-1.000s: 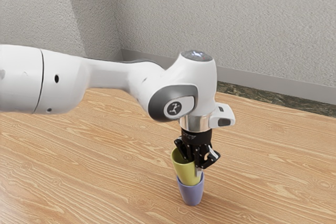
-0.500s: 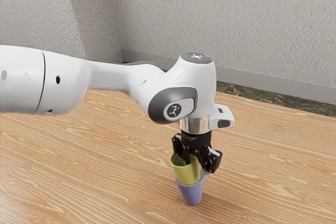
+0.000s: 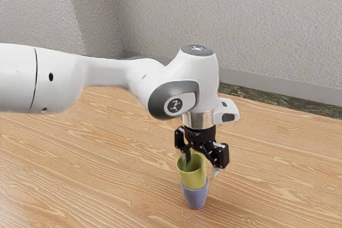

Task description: Place the left cup onto the right cup

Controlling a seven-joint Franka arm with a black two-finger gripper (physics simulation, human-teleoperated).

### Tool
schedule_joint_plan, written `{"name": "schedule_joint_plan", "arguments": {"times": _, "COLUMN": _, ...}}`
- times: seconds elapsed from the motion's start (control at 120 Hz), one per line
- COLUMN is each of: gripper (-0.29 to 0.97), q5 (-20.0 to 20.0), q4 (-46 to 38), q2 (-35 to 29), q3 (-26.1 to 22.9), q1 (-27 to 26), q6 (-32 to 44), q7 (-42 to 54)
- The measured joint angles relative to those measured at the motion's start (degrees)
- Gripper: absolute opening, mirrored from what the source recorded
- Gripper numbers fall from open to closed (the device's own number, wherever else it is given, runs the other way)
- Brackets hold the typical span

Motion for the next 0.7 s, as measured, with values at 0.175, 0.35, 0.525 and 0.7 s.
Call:
{"name": "schedule_joint_plan", "arguments": {"times": 0.175, "gripper": 0.65, "q5": 0.04, "q4": 0.64, "q2": -3.62, "q3": -0.16, "q1": 0.59, "q6": -1.40, "q7": 0.02}}
{"name": "schedule_joint_plan", "arguments": {"times": 0.35, "gripper": 0.66, "q5": 0.08, "q4": 8.57, "q2": -5.45, "q3": -0.13, "q1": 2.19, "q6": -8.99, "q7": 3.39}}
{"name": "schedule_joint_plan", "arguments": {"times": 0.525, "gripper": 0.66, "q5": 1.15, "q4": 13.99, "q2": -5.55, "q3": 1.18, "q1": 4.38, "q6": -15.32, "q7": 11.00}}
{"name": "schedule_joint_plan", "arguments": {"times": 0.7, "gripper": 0.66, "q5": 3.73, "q4": 19.55, "q2": -5.16, "q3": 5.74, "q1": 4.04, "q6": -18.63, "q7": 17.29}}
